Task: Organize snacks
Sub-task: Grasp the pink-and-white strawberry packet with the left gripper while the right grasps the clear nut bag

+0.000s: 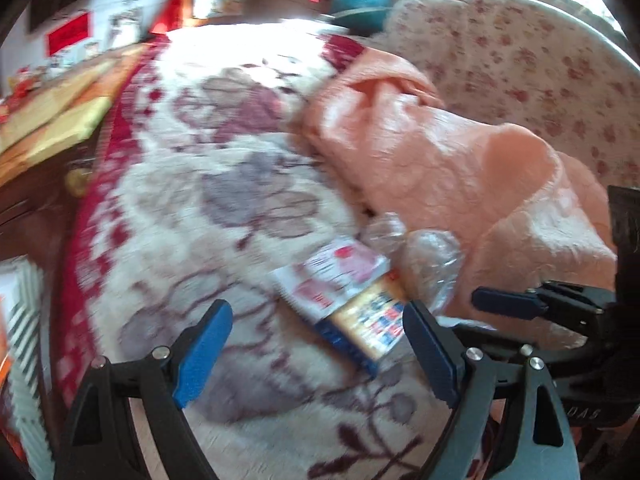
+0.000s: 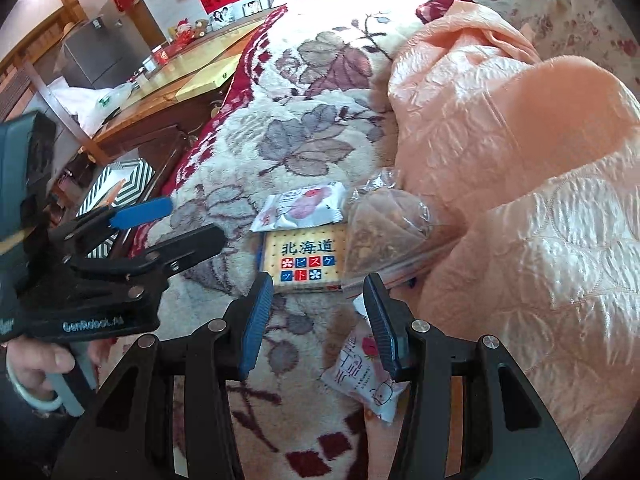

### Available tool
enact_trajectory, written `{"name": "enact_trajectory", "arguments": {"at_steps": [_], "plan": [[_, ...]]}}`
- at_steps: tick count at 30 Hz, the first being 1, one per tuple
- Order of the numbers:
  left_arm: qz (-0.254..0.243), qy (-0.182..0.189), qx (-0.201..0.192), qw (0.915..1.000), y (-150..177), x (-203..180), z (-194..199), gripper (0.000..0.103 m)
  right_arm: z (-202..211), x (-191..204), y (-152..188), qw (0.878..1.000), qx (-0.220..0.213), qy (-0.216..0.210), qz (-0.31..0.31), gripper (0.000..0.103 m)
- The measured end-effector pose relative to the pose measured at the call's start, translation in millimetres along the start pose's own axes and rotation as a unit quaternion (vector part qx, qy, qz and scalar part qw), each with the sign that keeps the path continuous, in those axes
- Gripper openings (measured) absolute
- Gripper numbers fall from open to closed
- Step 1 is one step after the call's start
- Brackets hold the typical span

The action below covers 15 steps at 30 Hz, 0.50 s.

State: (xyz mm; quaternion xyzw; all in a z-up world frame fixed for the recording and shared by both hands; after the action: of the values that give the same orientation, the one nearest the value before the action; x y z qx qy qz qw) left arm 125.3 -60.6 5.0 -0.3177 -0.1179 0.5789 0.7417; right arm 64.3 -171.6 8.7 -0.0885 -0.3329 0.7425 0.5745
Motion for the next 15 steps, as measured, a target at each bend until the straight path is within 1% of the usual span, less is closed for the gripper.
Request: {"name": "enact_trajectory", "arguments": {"at_steps": [1, 4, 9, 12, 15], "plan": [[-0.012, 0.015, 0.008, 0.9998, -2.5, -2.5, -6.1, 0.089, 0.1, -1.4, 0.4, 1.0, 0.0, 0.001, 0.0, 0.047], [-0.041, 0.035, 0.026, 0.9982, -7.2, -5.8, -20.6, 0.089, -1.0, -3.7, 0.5, 1.0, 0.002, 0.002, -0.001, 0.047], [-0.051, 0.087, 0.052, 0.9935, -13.0, -13.1, -40.7, 0.089, -3.4, -10.1, 1.1, 1.0, 0.003, 0.001, -0.012, 0.047], [-0.082, 0.088, 0.07, 0.9903, -10.4, -19.0, -55.1, 0.089, -5.6, -12.3, 2.1, 1.0, 0.007, 0.002, -0.014, 0.047], [-0.095, 0.096, 0.087, 0.987, -8.7, -25.0, -68.8, 0.089, -7.4, -13.6, 2.7, 1.0, 0.009, 0.002, -0.015, 0.047]]}}
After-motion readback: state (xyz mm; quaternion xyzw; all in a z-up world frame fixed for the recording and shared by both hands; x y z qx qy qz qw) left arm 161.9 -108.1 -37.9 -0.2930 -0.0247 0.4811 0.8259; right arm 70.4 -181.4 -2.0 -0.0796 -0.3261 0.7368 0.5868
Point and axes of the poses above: each gripper's, at about its wrist camera, not at the fingertips, and z roughly against the way its jaws point, x to its left, y to its underside, the point moved 8 cm from there along -z, roughly the way its jaws point, and after that the axes turned 3 degrees about -x, right-handed, at the moved point
